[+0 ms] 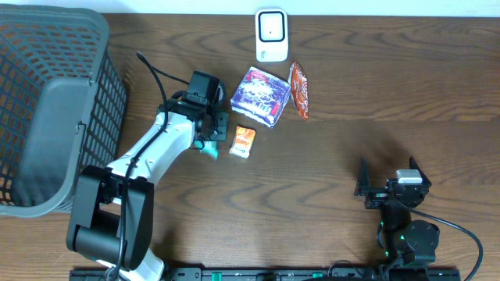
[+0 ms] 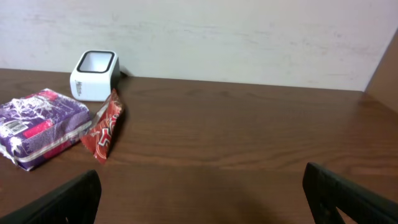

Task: Scan the item barcode
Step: 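Place the green wipes packet beside the orange packet on the table, then move the right gripper forward toward the packets on the table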

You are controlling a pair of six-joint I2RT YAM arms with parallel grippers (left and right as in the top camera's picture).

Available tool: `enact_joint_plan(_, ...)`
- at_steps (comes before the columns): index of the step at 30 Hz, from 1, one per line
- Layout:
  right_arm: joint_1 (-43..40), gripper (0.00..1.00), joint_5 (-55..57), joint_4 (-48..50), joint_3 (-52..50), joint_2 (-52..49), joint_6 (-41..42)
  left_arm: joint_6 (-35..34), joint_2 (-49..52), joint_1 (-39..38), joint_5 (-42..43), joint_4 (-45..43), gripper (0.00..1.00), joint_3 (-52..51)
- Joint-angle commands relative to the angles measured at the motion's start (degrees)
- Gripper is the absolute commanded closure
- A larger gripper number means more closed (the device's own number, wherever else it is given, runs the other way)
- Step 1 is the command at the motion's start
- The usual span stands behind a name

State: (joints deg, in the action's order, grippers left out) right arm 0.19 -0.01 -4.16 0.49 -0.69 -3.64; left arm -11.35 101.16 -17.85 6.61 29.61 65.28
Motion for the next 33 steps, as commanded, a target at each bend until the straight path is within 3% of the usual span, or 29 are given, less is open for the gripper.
enact_joint_plan(1, -0.37, 0.01, 0.50, -0.11, -0.17, 0.31, -0.72, -0.15, -0.52, 0.02, -0.70, 0.37, 0.44, -0.42)
enact_joint_plan(6, -0.37, 0.01, 0.50, -0.11, -0.17, 0.31, -0.72, -0.15, -4.96, 0.04, 1.53, 0.35, 0.32, 0.39)
enact_joint_plan(11, -0.37, 0.01, 0.50, -0.11, -0.17, 0.31, -0.72, -0.13, -15.85, 0.55, 1.46, 0.15, 0.02, 0.76)
enact_joint_plan(21, -0.37, 0.01, 0.50, -0.11, -0.17, 0.31, -0.72, -0.13, -34.23, 3.02, 1.46, 6.75, 0.02, 0.74)
enact_joint_plan(33, -0.37, 0.01, 1.16, 0.26, -0.17, 0.31, -0.98, -0.13, -36.87, 2.99, 1.49, 12.33, 0.02, 0.63)
